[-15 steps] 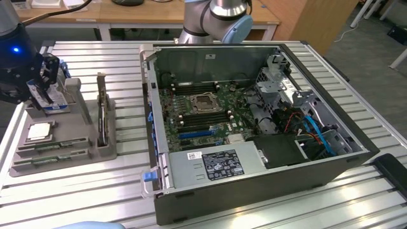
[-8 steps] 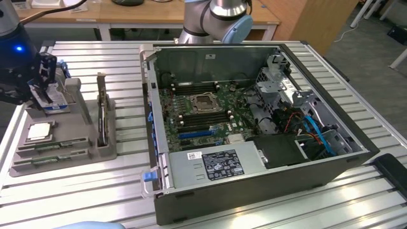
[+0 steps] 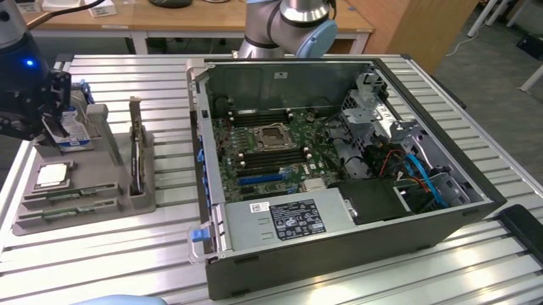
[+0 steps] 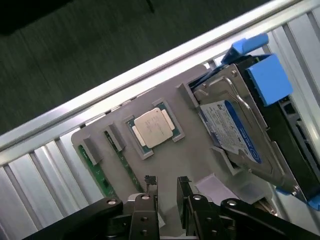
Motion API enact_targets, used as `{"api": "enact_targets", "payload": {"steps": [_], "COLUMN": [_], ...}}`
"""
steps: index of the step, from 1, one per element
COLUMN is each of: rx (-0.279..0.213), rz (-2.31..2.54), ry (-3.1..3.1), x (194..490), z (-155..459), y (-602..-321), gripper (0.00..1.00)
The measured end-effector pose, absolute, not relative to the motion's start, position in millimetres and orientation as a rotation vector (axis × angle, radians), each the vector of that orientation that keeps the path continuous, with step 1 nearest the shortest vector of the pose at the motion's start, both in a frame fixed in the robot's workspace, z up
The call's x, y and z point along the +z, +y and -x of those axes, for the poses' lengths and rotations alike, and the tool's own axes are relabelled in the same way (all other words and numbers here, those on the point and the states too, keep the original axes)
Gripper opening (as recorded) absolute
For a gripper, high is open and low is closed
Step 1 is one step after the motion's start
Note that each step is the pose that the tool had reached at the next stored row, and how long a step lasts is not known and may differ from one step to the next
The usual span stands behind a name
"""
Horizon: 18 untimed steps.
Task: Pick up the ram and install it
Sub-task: 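Pick up the ram and move it above insertion slot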
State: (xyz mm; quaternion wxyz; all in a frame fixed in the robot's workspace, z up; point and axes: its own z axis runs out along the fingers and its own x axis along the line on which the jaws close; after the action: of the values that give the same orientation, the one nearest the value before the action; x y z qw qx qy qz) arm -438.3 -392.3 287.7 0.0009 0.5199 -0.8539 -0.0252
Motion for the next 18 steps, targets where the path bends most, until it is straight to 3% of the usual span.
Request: {"api": "enact_targets", "payload": {"steps": [18], "rx": [-0.077], "rz": [-2.044], "ry": [-2.372], "x": [287.6], "z": [438.2], "y": [-392.3], "gripper": [0.29]}}
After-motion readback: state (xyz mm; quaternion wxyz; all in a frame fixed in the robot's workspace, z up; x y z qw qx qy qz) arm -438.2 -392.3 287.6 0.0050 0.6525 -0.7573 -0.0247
